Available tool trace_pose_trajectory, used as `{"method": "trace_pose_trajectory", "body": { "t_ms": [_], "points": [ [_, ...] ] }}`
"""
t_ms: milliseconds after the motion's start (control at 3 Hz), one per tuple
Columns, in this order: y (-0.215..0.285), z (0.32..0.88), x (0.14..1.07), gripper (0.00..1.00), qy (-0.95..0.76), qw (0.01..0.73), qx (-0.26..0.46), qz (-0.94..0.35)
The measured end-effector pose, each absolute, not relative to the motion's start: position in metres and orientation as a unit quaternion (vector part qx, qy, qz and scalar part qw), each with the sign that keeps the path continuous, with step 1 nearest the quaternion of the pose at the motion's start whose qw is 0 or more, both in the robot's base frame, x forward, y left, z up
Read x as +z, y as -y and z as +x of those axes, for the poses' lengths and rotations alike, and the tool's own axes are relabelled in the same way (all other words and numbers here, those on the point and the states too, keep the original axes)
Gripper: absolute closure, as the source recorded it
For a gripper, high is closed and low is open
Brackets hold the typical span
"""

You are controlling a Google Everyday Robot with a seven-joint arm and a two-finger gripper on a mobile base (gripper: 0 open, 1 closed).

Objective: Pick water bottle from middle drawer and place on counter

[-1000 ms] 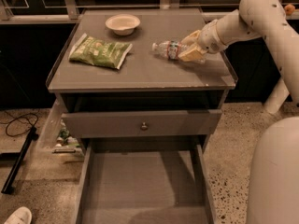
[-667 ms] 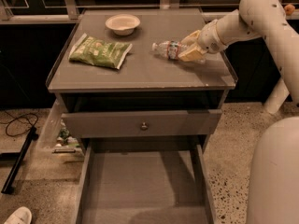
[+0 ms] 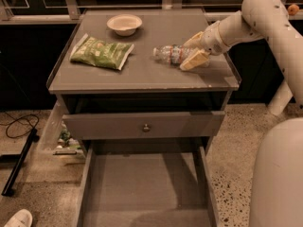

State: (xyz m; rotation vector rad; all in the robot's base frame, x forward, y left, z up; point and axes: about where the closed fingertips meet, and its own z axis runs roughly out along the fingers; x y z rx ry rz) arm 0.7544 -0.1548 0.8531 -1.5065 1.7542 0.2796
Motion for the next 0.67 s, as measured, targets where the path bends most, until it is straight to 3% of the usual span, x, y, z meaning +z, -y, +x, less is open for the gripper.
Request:
{"method": "trace_pose_trajectory", "body": {
  "t_ms": [333, 667],
  "points": [
    [0.1547, 0.7544, 0.8531, 0.0, -0.692, 0.395, 0.11, -0.594],
    [0.1547, 0.7544, 0.8531, 0.0, -0.692, 0.395, 0.11, -0.594]
  ]
}}
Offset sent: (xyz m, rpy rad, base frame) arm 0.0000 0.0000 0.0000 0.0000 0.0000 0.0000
